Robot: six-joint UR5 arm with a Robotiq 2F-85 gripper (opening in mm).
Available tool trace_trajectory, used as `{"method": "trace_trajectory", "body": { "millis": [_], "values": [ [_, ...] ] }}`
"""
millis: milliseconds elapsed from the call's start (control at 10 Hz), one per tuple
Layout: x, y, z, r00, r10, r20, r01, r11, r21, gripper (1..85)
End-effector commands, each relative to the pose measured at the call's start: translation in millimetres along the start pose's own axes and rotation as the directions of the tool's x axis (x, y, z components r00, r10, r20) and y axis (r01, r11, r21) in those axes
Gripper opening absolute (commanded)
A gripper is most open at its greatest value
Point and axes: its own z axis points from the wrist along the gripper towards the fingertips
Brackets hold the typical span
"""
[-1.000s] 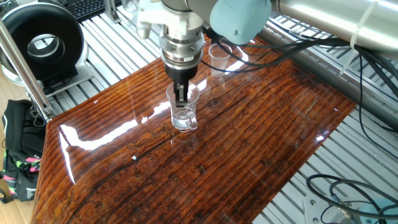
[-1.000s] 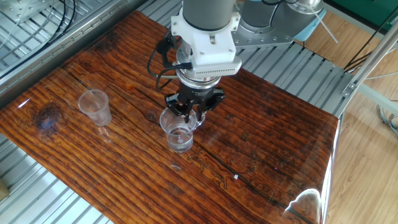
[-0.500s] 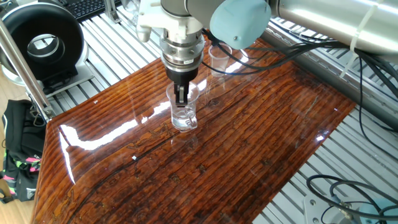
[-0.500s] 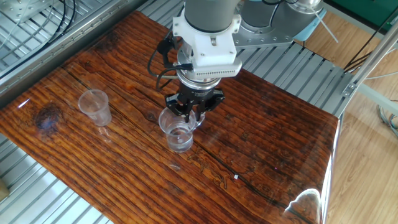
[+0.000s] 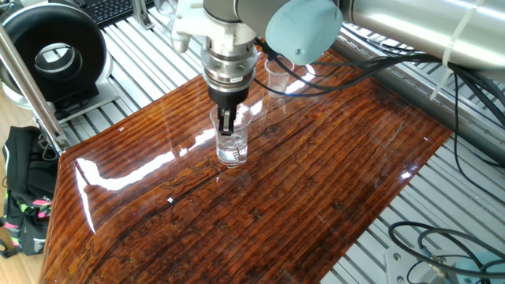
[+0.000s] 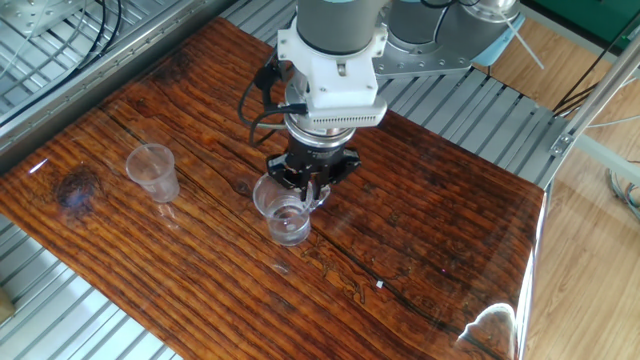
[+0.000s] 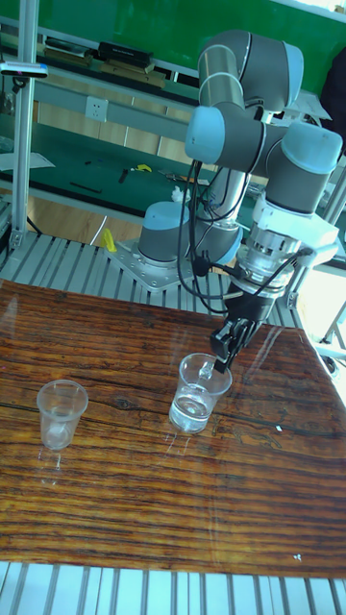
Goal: Pour the water from one cup into another empty cup
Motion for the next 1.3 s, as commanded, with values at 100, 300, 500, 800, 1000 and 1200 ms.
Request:
{"method": "trace_trajectory", "body": {
  "millis": [100, 300, 500, 800, 1000, 1200],
  "values": [
    [-4.8, 2.8, 1.1, 0.998, 0.062, 0.012, -0.062, 0.998, -0.016, 10.3],
    [-4.5, 3.1, -5.5, 0.991, 0.134, 0.003, -0.134, 0.991, 0.008, 2.0],
    [-19.2, 6.4, -7.8, 0.98, 0.193, 0.054, -0.192, 0.981, -0.016, 2.0],
    [-22.2, -6.2, -10.9, 0.931, 0.353, 0.093, -0.355, 0.935, 0.009, 2.0],
    [-14.7, -14.9, -13.4, 0.897, 0.433, 0.088, -0.437, 0.898, 0.044, 2.0],
    [-2.3, -25.6, -13.4, 0.867, 0.493, 0.07, -0.498, 0.862, 0.097, 2.0]
  ]
}}
